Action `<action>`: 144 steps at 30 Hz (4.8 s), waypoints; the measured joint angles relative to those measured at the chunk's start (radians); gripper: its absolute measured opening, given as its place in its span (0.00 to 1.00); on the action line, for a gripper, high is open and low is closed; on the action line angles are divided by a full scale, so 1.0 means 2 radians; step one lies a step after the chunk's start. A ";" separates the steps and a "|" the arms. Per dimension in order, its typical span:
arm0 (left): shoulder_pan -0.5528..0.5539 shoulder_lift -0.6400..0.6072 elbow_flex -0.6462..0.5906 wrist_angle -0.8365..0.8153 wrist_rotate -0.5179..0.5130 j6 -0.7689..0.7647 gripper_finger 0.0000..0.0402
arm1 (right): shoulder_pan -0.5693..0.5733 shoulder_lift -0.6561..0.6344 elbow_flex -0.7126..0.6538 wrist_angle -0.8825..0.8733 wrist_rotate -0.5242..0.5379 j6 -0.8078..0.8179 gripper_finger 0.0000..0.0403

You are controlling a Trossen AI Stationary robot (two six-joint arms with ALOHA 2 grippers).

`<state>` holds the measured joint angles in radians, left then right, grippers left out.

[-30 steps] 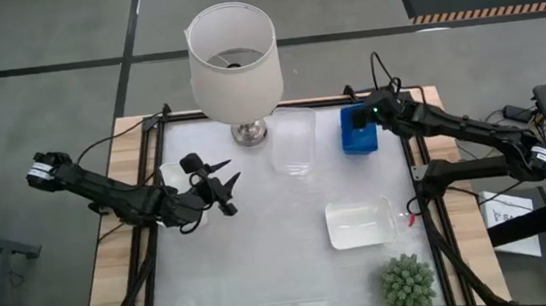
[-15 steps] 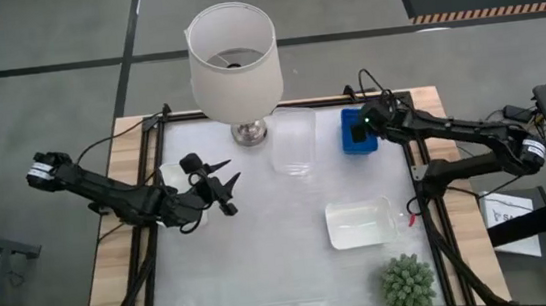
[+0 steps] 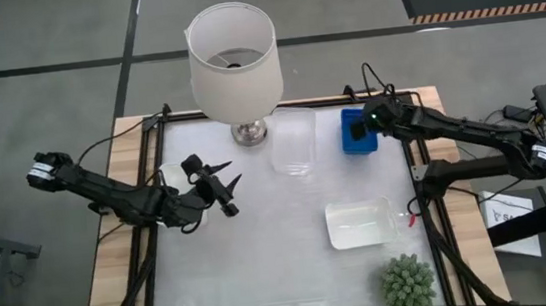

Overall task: Stack baskets by color
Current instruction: Stack the bottom white bin on the white bin

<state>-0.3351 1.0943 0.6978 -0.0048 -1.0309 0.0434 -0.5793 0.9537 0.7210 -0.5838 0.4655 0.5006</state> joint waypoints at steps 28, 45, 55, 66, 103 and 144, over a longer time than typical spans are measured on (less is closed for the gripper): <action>0.000 0.068 -0.040 0.226 0.133 -0.032 0.45 | 0.441 -0.038 0.035 -0.013 0.012 -0.080 0.02; 0.004 0.299 0.161 0.282 0.314 0.099 0.45 | 0.465 -0.151 -0.179 0.416 -0.088 -0.396 0.02; 0.015 0.405 0.260 0.268 0.326 0.061 0.45 | 0.431 -0.222 -0.246 0.479 -0.093 -0.433 0.02; 0.019 0.478 0.389 0.133 0.345 0.045 0.45 | 0.432 -0.301 -0.251 0.422 -0.130 -0.378 0.02; 0.019 0.556 0.420 0.118 0.423 -0.082 0.45 | 0.433 -0.342 -0.243 0.371 -0.160 -0.328 0.02; 0.010 0.521 0.416 0.054 0.393 -0.085 0.01 | 0.432 -0.342 -0.243 0.356 -0.158 -0.328 0.02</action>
<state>-0.3161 2.1360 1.5299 0.1024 -0.2442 -0.1257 0.2856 0.2695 0.2348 0.1277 0.1490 -0.1562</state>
